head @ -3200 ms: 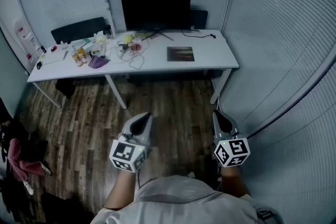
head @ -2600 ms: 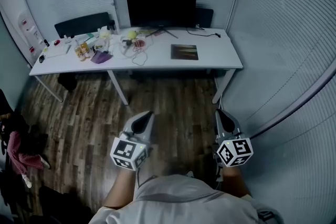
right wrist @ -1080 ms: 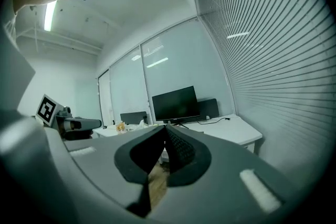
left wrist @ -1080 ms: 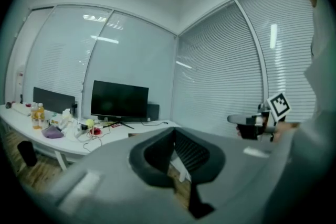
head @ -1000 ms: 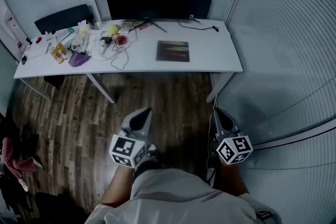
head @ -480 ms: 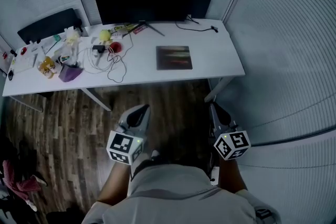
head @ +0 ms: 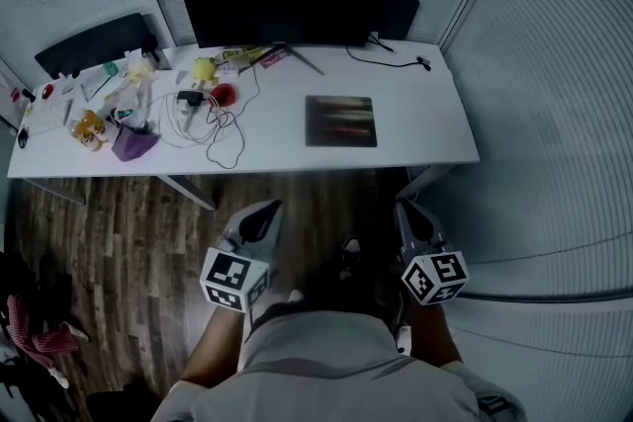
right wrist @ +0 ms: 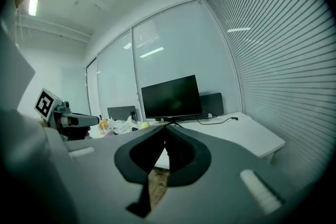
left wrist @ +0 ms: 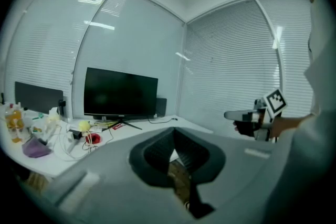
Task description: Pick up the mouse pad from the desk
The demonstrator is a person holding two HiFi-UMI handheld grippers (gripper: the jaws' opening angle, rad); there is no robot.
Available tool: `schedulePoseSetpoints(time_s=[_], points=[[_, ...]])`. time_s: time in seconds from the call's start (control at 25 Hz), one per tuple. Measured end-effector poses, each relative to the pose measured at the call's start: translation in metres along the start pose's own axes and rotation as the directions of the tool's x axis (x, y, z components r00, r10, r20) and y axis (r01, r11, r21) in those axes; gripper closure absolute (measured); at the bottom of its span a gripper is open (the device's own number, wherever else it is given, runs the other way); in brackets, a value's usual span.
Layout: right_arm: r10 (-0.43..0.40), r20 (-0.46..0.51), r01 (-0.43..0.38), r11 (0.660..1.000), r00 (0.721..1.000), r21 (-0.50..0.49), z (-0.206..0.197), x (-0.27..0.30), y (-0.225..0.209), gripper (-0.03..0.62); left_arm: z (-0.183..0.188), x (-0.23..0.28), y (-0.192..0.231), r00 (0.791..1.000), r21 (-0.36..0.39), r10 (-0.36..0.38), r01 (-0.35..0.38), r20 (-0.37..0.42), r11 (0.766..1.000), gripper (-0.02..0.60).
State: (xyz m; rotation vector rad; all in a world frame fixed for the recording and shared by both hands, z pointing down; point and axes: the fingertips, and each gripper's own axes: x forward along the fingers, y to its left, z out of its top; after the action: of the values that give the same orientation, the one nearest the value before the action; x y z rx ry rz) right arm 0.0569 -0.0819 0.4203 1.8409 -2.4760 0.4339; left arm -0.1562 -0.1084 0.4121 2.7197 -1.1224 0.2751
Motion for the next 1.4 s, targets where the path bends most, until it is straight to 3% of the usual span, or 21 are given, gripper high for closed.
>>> schedulePoseSetpoints(time_s=[0.2, 0.44, 0.72, 1.08, 1.2, 1.32, 1.4], points=[[0.074, -0.011, -0.074, 0.997, 0.997, 0.026, 0.001, 0.064, -0.047, 0.589, 0.006, 0.060, 0.023, 0.997, 0.005, 0.070, -0.070, -0.022, 0.998, 0.581], [0.110, 0.003, -0.110, 0.994, 0.994, 0.025, 0.033, 0.141, -0.141, 0.588, 0.023, 0.157, 0.042, 0.989, 0.014, 0.134, -0.134, -0.054, 0.991, 0.581], [0.167, -0.088, -0.163, 0.985, 0.982, 0.049, 0.033, 0.204, -0.212, 0.588, 0.033, 0.245, 0.053, 0.981, -0.026, 0.176, -0.178, -0.087, 0.984, 0.581], [0.140, -0.215, -0.131, 0.990, 0.966, 0.055, 0.003, 0.256, -0.237, 0.588, -0.004, 0.293, 0.103, 0.963, -0.060, 0.197, -0.211, -0.186, 0.976, 0.581], [0.109, -0.270, -0.101, 0.994, 0.957, 0.043, -0.013, 0.273, -0.234, 0.588, -0.026, 0.308, 0.123, 0.956, -0.065, 0.169, -0.189, -0.241, 0.980, 0.581], [0.102, -0.365, -0.102, 0.995, 0.926, 0.020, -0.040, 0.289, -0.221, 0.574, -0.046, 0.321, 0.135, 0.950, -0.076, 0.122, -0.149, -0.287, 0.986, 0.577], [0.112, -0.438, -0.125, 0.992, 0.892, 0.000, -0.061, 0.299, -0.210, 0.538, -0.059, 0.332, 0.143, 0.944, -0.084, 0.091, -0.123, -0.317, 0.989, 0.524]])
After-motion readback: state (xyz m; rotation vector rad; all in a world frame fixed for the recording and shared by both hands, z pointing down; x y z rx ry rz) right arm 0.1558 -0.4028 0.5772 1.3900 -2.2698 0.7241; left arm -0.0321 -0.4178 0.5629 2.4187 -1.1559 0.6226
